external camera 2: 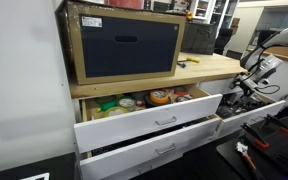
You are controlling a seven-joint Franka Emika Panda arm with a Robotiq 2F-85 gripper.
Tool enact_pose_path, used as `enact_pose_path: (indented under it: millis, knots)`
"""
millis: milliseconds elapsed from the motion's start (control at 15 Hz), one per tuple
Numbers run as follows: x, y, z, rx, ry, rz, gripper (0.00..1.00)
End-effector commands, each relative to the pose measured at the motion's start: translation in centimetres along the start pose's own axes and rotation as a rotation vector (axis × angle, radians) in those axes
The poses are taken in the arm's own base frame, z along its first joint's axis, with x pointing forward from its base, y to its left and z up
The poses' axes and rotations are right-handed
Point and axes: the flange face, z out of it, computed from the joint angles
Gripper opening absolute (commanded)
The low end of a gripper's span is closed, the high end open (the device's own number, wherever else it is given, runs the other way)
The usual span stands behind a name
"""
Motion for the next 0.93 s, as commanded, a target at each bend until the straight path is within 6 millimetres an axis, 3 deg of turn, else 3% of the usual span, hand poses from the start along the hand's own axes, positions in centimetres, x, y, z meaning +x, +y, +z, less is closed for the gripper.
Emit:
enact_pose_path:
  millis: [0,267,533,867]
  knots:
    - [0.9,1.0,1.0,-0.058,0.039,-0.025,1.0]
    - [1.8,2.7,1.0,-0.057,0.044,-0.048,1.0]
    - [2.8,4.1,1.0,0.058,-0.003,-0.075,1.0]
    - [4.7,8.3,1.9,0.169,-0.088,-0.182,1.0]
